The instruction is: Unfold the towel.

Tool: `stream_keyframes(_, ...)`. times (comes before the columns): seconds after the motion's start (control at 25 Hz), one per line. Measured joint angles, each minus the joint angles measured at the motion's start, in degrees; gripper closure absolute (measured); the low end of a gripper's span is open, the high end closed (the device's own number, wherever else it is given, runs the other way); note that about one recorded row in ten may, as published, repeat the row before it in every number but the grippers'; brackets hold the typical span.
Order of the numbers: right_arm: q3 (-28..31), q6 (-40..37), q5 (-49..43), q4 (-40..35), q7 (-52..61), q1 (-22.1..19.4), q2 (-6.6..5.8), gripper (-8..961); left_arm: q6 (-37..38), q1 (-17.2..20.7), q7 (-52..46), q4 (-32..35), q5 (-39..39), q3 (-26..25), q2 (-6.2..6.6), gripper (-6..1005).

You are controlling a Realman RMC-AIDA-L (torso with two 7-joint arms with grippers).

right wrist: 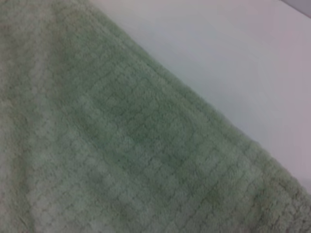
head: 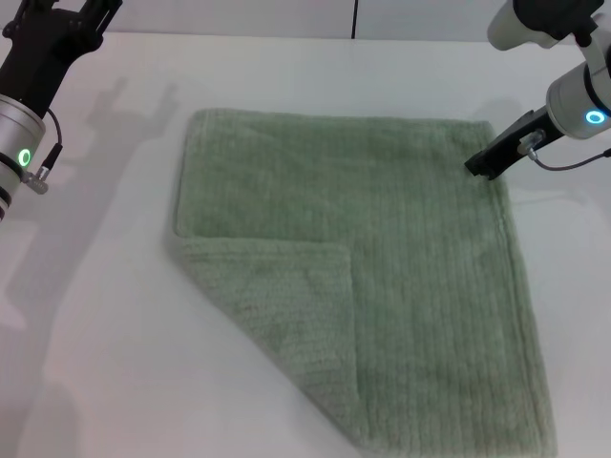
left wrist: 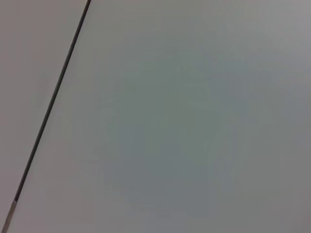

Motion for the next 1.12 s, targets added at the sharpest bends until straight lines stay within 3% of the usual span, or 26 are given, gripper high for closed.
stream_keyframes(1.12,0.0,2.0,-0.19,1.55,-0.69,0.02,0.24,954,0.01,-0.11,-2.76,0.61,0.09,1.57,0.07,201)
